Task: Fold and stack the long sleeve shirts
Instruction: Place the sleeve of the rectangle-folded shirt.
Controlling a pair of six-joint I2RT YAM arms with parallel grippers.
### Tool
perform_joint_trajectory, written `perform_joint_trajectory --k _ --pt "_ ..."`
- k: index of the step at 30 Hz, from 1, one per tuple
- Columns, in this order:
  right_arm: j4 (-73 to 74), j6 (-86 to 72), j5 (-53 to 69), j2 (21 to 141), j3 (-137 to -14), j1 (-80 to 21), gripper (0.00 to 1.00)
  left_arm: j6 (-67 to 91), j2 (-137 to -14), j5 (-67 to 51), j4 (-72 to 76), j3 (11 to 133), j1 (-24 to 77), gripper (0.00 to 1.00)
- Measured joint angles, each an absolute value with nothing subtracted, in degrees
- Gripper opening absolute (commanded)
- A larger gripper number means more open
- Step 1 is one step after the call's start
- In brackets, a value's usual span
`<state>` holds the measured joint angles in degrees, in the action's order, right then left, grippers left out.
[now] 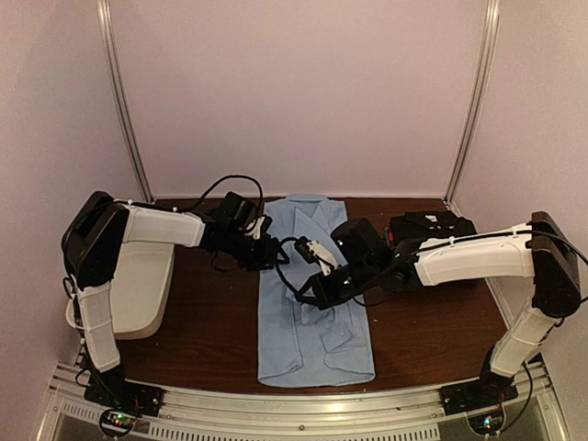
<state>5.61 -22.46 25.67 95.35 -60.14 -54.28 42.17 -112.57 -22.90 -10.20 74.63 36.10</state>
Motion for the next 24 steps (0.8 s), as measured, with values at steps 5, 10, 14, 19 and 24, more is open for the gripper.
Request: perform_joint_trajectory --k 5,10,14,19,24 --pt "5.30 -22.76 23.29 92.53 -60.14 -54.28 0.04 44.95 -115.63 -27.40 -7.51 74.13 36.10 0.65" --pt "5.30 -22.72 22.00 90.83 -60.14 -54.28 0.04 50.30 -116.90 -32.23 -1.91 72.42 36.10 0.65" --pt "5.39 -22.70 21.89 90.80 -60.14 -54.28 0.05 54.68 -117.49 -34.83 3.62 72.42 36.10 0.44" --pt "5.58 -22.70 21.89 90.78 -60.12 -54.28 0.05 57.43 -118.06 -36.51 6.79 72.88 36.10 0.13" --pt "5.78 -22.70 21.89 90.74 -60.12 -54.28 0.05 57.36 -118.30 -37.26 6.98 73.84 36.10 0.00"
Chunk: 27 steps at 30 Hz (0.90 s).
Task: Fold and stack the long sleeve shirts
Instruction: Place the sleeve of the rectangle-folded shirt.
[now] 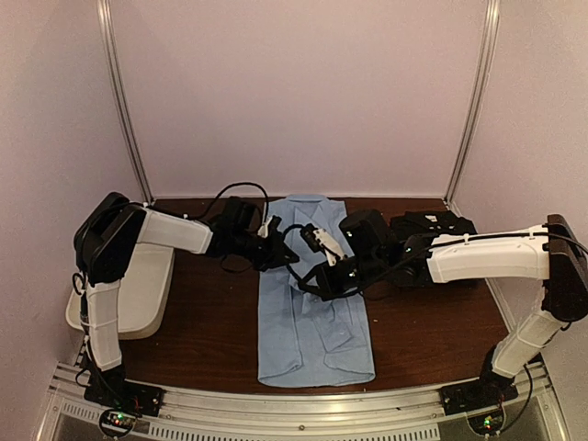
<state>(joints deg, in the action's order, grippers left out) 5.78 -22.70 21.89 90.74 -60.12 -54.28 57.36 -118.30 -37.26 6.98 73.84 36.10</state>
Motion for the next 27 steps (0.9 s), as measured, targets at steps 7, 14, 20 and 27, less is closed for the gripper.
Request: perform_joint_trajectory --k 7,14,20,27 --pt "5.85 -22.68 21.98 90.74 -60.12 -54.28 0.05 54.24 -118.13 -36.88 5.28 75.79 36.32 0.00" --pt "5.96 -22.70 22.26 90.76 -60.12 -54.28 0.05 49.65 -117.49 -35.99 2.79 79.48 36.93 0.00" --pt "5.98 -22.68 22.96 90.91 -60.12 -54.30 0.05 46.72 -116.57 -33.47 0.34 80.05 37.52 0.00" --pt "5.69 -22.74 24.29 94.00 -60.95 -54.33 0.06 45.43 -116.57 -27.49 -4.19 77.95 37.60 0.00"
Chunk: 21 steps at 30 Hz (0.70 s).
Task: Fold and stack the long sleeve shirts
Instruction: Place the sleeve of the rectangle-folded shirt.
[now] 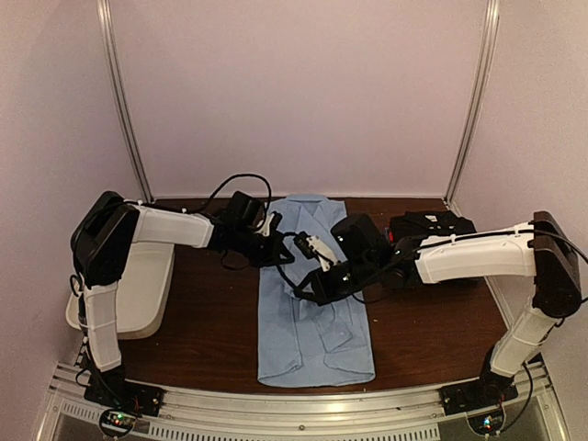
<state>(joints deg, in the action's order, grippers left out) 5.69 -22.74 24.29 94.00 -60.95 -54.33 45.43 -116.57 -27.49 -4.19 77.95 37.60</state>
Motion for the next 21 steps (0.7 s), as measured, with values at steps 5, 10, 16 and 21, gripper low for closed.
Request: perform_joint_trajectory --k 5,10,16,21 --pt "4.75 -23.09 26.39 100.73 -63.66 -54.92 0.09 44.62 -117.49 -23.94 -6.04 76.88 37.39 0.00" --pt "4.40 -23.90 27.99 105.54 -64.55 -55.09 0.09 43.92 -118.50 -22.11 -7.07 76.88 37.39 0.00" --pt "5.65 -23.79 28.71 105.93 -66.94 -55.66 0.11 43.16 -118.58 -20.88 -8.16 76.88 37.39 0.00" --pt "7.88 -23.24 28.73 105.91 -68.88 -56.64 0.16 42.61 -118.56 -19.90 -8.86 76.86 37.39 0.00"
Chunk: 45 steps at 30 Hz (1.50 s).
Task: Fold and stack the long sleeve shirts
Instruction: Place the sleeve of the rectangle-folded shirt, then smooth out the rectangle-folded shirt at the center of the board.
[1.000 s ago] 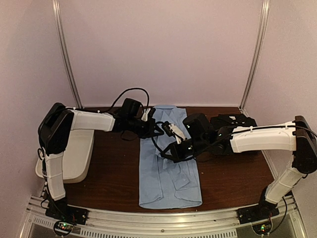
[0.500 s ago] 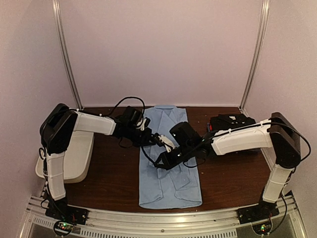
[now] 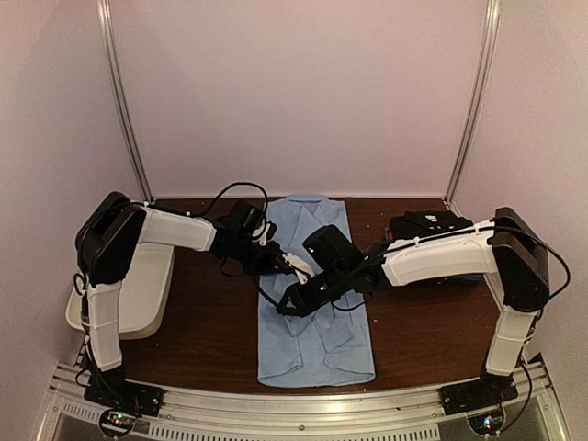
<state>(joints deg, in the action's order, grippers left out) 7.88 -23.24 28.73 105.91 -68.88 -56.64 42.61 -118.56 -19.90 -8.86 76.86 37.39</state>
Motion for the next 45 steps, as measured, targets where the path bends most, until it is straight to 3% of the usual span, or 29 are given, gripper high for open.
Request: perform_joint_trajectory --k 4,7,10,19,30,45 --pt "9.63 -22.74 29.32 105.93 -69.80 -57.95 0.26 42.15 -118.56 -18.74 -9.10 76.79 37.32 0.14" --pt "10.39 -22.55 29.56 105.91 -70.37 -58.33 0.39 41.69 -118.56 -17.80 -9.26 76.79 37.32 0.34" --pt "11.11 -22.35 29.19 105.86 -70.57 -58.52 0.42 41.25 -118.15 -16.56 -10.22 76.75 37.32 0.45" --pt "13.58 -21.87 24.95 105.25 -69.43 -58.87 0.42 40.56 -110.08 -15.25 -11.66 71.18 37.32 0.45" --pt "17.28 -17.85 9.34 105.34 -69.10 -65.58 0.38 41.23 -100.62 -16.69 -12.69 56.01 37.34 0.44" --pt "20.01 -14.90 -1.69 112.36 -71.18 -69.08 0.41 42.00 -98.87 -16.88 -13.50 54.65 37.34 0.43"
